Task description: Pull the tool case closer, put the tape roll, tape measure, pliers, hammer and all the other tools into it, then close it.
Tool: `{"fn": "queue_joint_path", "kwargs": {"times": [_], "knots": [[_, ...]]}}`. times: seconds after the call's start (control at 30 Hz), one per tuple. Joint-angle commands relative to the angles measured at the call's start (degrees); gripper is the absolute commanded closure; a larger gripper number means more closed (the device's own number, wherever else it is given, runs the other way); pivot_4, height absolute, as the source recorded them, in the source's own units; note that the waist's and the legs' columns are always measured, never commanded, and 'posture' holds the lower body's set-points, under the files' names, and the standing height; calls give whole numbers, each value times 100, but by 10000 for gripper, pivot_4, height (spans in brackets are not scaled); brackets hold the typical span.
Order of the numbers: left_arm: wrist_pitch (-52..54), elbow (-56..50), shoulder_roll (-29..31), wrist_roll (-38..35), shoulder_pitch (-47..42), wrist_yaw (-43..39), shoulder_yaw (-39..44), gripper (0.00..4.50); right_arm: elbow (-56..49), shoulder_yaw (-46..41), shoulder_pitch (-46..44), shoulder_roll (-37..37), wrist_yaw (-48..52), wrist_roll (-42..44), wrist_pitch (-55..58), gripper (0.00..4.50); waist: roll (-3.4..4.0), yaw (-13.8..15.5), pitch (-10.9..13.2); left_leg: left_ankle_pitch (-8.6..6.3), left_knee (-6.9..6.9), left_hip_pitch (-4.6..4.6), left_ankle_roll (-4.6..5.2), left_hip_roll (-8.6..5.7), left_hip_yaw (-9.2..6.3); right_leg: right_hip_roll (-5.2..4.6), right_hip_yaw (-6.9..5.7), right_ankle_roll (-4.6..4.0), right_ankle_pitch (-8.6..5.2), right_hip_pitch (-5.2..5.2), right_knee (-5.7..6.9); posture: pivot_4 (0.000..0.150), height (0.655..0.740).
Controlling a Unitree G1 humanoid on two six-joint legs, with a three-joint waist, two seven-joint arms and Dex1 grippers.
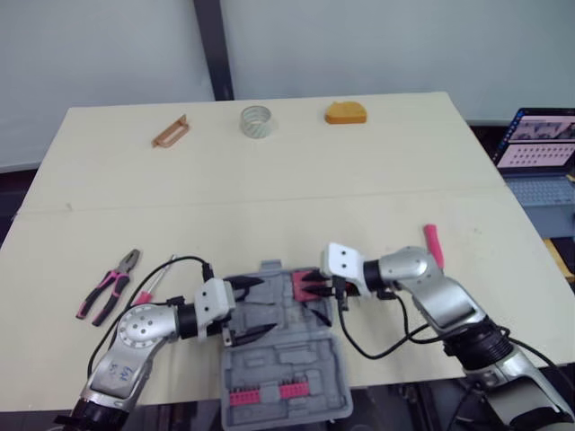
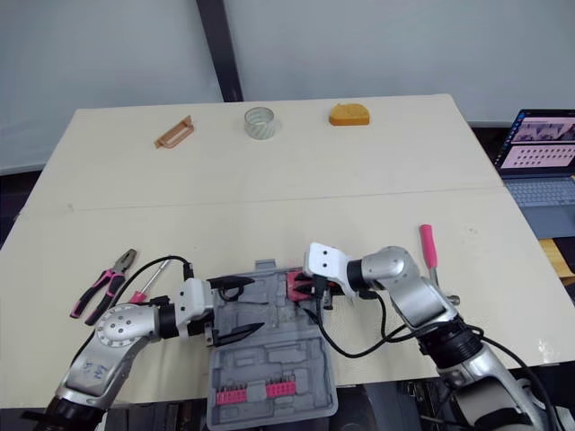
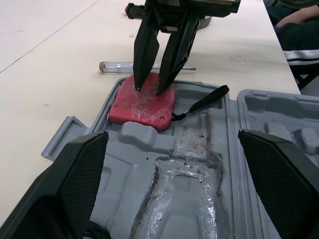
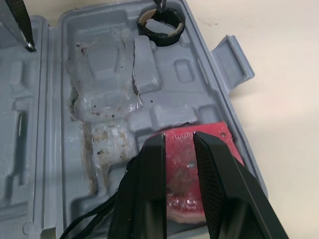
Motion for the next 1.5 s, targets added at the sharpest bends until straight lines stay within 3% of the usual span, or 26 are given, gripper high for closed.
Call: {"fn": "queue_joint_path", "kwargs": {"times": [0.03,0.9,1.17,1.5], "knots": [[-21,-161,54,-11,-8,-6,52,0,240,-128,-47,25,115,68,-393,35507,0,-1,0,0,0,0,0,0,0,0,0,0,0,0,1,1500,7400],[126,-229,49,-19,-116,16,47,0,1846,298,-40,335,162,-581,-932,35507,1,-4,-14,0,0,16,0,1,-1,0,-3,0,0,14,3,1500,7400],[133,-268,68,-9,-71,18,62,0,2130,388,54,385,163,-633,-983,35507,0,16,-25,-3,-17,97,-1,3,-11,0,-15,-1,-1,112,-30,1500,7400],[235,-319,96,-37,-130,28,82,0,2233,401,107,340,189,-681,-1179,35507,6,15,-55,-5,-18,105,-4,5,-12,0,-14,-1,-1,118,-31,1500,7400]]}}
